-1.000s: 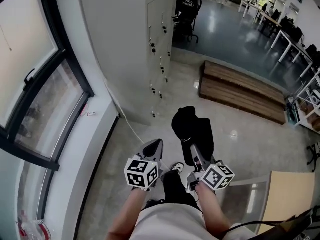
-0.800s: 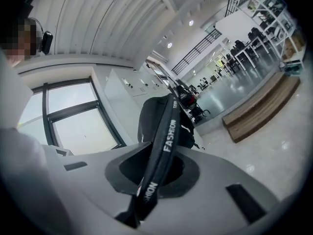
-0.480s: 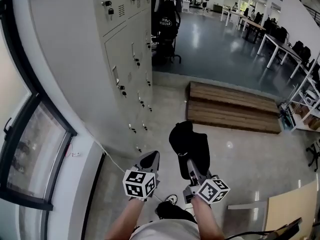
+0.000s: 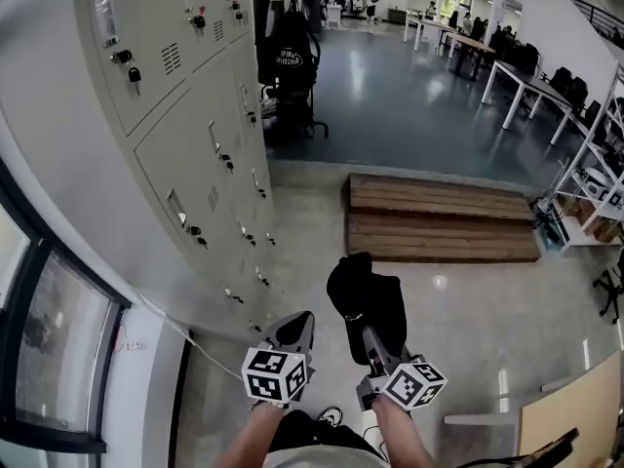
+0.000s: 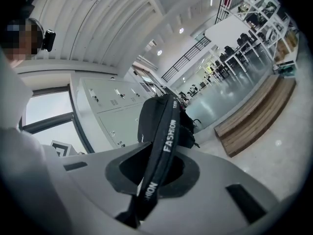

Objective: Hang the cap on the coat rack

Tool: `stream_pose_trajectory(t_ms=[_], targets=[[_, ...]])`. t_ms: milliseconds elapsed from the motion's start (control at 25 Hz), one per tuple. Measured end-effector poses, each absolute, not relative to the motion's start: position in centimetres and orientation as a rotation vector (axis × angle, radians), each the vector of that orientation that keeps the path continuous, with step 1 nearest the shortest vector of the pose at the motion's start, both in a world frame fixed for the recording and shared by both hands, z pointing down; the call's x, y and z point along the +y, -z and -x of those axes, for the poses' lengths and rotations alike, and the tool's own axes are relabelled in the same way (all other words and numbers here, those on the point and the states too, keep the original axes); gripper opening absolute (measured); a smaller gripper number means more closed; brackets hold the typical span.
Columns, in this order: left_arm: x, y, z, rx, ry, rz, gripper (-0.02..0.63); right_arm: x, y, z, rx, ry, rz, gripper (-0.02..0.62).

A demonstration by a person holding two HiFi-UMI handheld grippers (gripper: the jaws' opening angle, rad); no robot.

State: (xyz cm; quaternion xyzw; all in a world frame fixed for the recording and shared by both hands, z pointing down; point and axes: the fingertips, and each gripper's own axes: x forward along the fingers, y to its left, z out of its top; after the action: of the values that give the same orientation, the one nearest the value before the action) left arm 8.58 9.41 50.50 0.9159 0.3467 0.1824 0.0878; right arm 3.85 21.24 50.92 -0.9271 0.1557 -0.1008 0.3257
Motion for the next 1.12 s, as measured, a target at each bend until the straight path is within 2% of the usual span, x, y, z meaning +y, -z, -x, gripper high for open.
stream_pose_trajectory(t_ms=[320, 800, 1120], targets=[[12.1, -50.2, -15.6, 1.073, -0.542, -2.700, 0.003, 22.6, -51.4, -9.5, 0.402, 0.289, 2.431, 0.034], [14.9, -48.4, -32.9, 1.113, -0.497, -2.711, 0.003, 25.5, -48.6, -26.1, 0.389, 0.217, 2.486, 0.034], [17.1, -47.4, -39.8, 1.174, -0.472, -2.707, 0.003, 27.4, -48.0, -32.8, 0.308, 0.180, 2.498, 0.034]])
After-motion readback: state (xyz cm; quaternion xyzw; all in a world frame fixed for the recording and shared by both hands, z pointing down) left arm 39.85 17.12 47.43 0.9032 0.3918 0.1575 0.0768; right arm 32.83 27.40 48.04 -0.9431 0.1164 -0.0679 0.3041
